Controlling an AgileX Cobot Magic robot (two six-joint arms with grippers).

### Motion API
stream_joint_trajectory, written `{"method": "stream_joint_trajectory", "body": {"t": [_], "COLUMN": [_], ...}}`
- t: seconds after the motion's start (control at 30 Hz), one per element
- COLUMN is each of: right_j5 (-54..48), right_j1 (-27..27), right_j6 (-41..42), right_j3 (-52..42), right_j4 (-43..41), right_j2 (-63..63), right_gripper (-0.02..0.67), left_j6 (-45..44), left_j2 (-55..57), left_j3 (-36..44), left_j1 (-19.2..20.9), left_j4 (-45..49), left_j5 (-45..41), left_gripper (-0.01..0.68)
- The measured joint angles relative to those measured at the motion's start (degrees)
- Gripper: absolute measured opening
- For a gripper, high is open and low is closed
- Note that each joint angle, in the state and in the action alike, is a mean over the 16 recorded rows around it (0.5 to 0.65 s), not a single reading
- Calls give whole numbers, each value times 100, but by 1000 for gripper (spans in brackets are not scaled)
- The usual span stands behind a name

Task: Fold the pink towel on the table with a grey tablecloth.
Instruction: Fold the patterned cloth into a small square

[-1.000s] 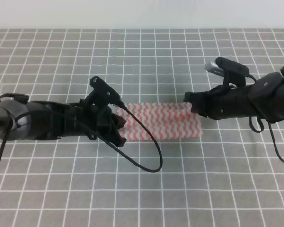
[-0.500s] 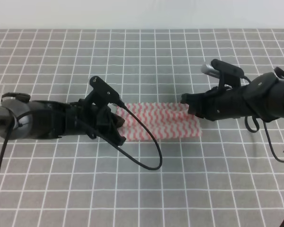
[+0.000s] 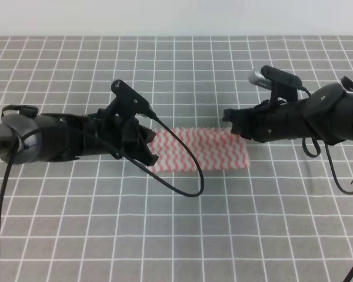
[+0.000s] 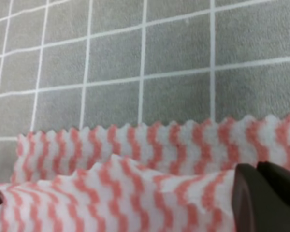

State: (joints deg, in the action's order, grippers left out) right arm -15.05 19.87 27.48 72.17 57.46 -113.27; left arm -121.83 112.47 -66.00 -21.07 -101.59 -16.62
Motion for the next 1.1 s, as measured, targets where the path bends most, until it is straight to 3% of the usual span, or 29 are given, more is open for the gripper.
{"method": "stream_joint_trajectory", "body": {"t": [0.9,1.1], "right_j5": [-5,-38], "right_j1": [-1,-1], "right_j6": [0,0], "right_j3": [237,268], "right_j4": [-18,-18], "right_j2": [-296,-321], "right_gripper": [-15,-15], "left_j6": [119,157], "left_j2": [408,417], "left_j3": [-266,-278], "left_j1": [0,0], "left_j4": [-1,10], "left_j5": [173,212], "left_gripper": [0,68]}}
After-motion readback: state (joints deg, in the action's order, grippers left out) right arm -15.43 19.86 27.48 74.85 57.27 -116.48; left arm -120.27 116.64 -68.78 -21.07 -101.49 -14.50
